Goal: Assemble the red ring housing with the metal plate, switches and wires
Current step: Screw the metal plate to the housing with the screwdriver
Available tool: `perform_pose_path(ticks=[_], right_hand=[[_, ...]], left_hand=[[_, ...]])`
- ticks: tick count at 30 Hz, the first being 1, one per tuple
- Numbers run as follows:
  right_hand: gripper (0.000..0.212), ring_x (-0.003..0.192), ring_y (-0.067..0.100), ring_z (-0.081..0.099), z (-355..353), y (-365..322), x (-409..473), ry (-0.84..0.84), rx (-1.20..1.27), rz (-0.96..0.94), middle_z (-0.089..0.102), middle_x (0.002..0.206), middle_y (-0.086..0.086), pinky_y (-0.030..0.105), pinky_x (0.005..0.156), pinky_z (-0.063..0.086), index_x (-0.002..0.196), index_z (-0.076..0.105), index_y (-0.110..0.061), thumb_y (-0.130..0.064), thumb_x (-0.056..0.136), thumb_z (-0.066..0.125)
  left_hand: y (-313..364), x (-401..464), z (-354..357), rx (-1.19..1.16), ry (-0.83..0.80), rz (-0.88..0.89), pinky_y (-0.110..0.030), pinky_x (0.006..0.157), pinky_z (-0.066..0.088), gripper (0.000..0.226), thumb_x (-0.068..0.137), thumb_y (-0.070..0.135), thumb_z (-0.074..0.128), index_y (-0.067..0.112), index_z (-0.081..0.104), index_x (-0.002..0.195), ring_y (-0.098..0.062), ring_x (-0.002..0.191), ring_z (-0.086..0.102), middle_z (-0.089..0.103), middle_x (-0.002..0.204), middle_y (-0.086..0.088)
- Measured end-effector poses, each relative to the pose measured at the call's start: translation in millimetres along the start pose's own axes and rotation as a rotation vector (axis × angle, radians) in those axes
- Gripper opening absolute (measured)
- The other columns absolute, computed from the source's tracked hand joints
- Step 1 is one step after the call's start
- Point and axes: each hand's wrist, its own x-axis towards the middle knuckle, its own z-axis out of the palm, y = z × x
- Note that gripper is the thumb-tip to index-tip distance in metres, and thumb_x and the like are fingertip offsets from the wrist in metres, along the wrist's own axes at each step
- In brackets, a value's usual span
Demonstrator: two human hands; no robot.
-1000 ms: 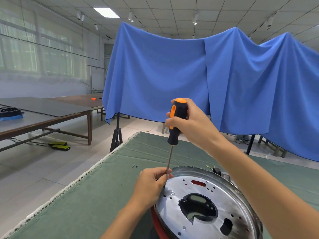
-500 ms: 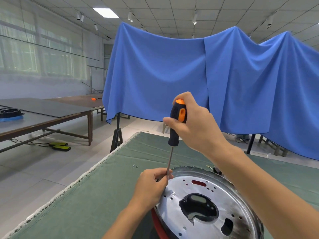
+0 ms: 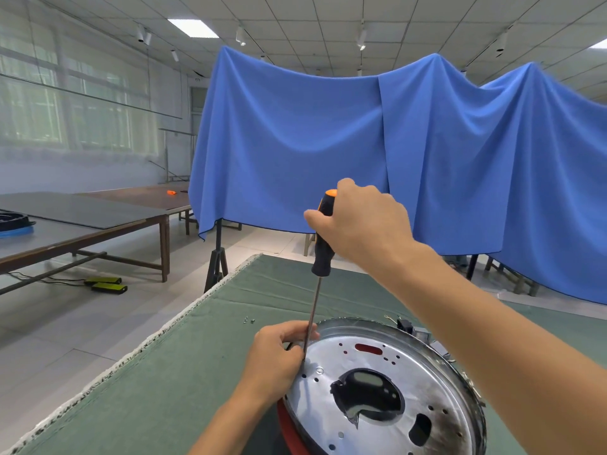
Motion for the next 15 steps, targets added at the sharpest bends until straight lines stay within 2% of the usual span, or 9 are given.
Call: perform_pose_path(ticks=[2,4,7,9,10,11,13,15], right_hand=[[0.024,0.073,0.027,0.048,4,-1,2,-0.062,0.065,-0.043,0.049,0.084,0.001,0.032,0.057,0.029,0.108,0.045,-0.016,-0.035,0.094,0.049],[0.024,0.083,0.029,0.052,4,-3,3,-0.102,0.076,-0.101,0.050,0.096,0.002,0.032,0.065,0.032,0.115,0.047,-0.020,-0.035,0.096,0.048],[0.020,0.086,0.025,0.060,-12,-8,8,-0.298,0.056,-0.170,0.061,0.097,-0.001,0.033,0.066,0.043,0.107,0.050,-0.022,-0.035,0.091,0.051],[0.014,0.067,0.020,0.068,-20,-12,11,-0.402,0.032,-0.196,0.068,0.084,0.001,0.031,0.061,0.052,0.097,0.052,-0.019,-0.027,0.086,0.053],[0.012,0.052,0.018,0.066,-23,-15,11,-0.386,-0.016,-0.217,0.067,0.072,0.001,0.027,0.054,0.050,0.086,0.052,-0.017,-0.028,0.086,0.055],[0.021,0.042,0.017,0.059,-24,-18,12,-0.331,-0.092,-0.243,0.062,0.062,0.000,0.024,0.048,0.043,0.075,0.048,-0.016,-0.031,0.087,0.056],[0.036,0.041,0.016,0.046,-23,-23,13,-0.232,-0.225,-0.254,0.049,0.057,-0.001,0.023,0.046,0.029,0.065,0.039,-0.015,-0.036,0.089,0.056],[0.030,0.046,0.016,0.046,-23,-26,15,-0.315,-0.214,-0.219,0.050,0.060,-0.001,0.023,0.047,0.034,0.068,0.043,-0.015,-0.034,0.087,0.057]], left_hand=[[-4,1,0,-0.028,0.017,-0.019,-0.043,0.074,0.058,0.059,0.070,-0.016,0.043,0.033,0.074,0.078,-0.008,0.088,0.069,0.074,0.086,0.012],[-6,2,2,-0.051,0.034,-0.035,-0.046,0.071,0.059,0.061,0.069,-0.019,0.041,0.030,0.075,0.080,-0.013,0.086,0.070,0.074,0.087,0.011],[-5,0,4,-0.062,0.075,-0.034,-0.041,0.073,0.059,0.057,0.070,-0.018,0.044,0.028,0.075,0.083,-0.015,0.081,0.071,0.073,0.089,0.013],[-4,0,3,-0.005,0.110,-0.022,-0.025,0.074,0.056,0.053,0.071,-0.015,0.047,0.028,0.073,0.088,-0.012,0.082,0.068,0.071,0.095,0.018],[-5,1,2,0.019,0.112,-0.030,-0.020,0.074,0.055,0.051,0.072,-0.014,0.049,0.027,0.073,0.091,-0.013,0.081,0.067,0.070,0.098,0.018],[-6,1,2,0.032,0.102,-0.047,-0.019,0.077,0.053,0.050,0.072,-0.013,0.049,0.025,0.072,0.096,-0.011,0.083,0.065,0.070,0.100,0.017],[-6,2,2,0.007,0.063,-0.101,-0.021,0.081,0.051,0.052,0.071,-0.017,0.048,0.017,0.069,0.104,-0.007,0.091,0.064,0.071,0.099,0.008],[-2,1,2,-0.071,0.006,-0.144,-0.012,0.065,0.048,0.055,0.069,-0.023,0.042,0.012,0.069,0.102,0.000,0.075,0.065,0.073,0.087,0.008]])
